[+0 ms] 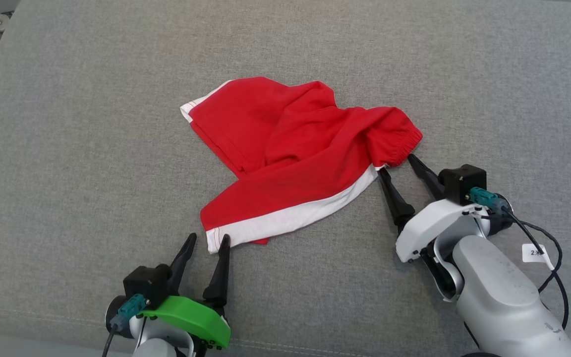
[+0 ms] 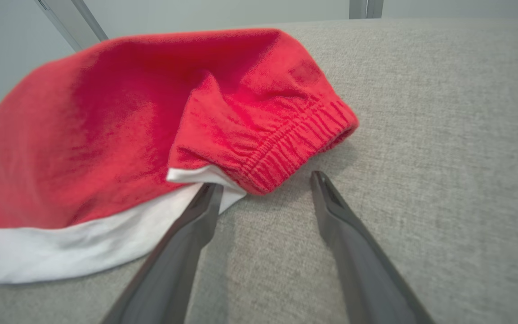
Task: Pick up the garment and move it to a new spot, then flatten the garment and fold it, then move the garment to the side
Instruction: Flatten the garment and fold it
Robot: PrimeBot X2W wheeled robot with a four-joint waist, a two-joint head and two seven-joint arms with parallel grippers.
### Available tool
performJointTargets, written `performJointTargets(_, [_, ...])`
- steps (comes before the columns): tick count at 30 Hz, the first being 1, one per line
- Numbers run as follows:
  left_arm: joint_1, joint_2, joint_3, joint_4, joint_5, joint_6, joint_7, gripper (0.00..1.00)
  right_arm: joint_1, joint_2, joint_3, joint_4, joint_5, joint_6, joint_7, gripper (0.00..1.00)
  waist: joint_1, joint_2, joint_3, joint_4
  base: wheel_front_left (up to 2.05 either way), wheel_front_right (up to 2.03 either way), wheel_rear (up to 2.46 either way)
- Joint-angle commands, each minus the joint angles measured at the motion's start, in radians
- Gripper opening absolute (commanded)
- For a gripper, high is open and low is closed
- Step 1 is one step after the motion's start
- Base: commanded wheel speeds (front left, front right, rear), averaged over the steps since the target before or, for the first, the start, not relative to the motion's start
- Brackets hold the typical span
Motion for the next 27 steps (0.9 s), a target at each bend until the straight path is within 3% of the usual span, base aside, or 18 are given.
performJointTargets(1, [-0.005,0.003,0.004,-0.002,-0.007,-0.002,0.0,1.0,0.013,-0.007,-0.003,-0.008,-0.004,-0.001,-0.002,1.0,-0.0001,0.0,-0.002,-0.003,0.0,0.0,0.0])
performJointTargets(13, [-0.015,0.003,-0.001,0.008,-0.013,-0.002,0.0,1.0,0.01,-0.016,0.002,-0.013,-0.017,-0.001,-0.002,0.97,-0.0001,0.0,-0.002,-0.009,0.0,0.0,0.0])
performJointTargets(27, [-0.001,0.003,0.002,0.009,-0.002,-0.002,0.0,1.0,0.038,-0.042,0.001,-0.008,-0.009,-0.001,-0.002,1.0,-0.0001,0.0,-0.011,-0.011,0.0,0.0,0.0])
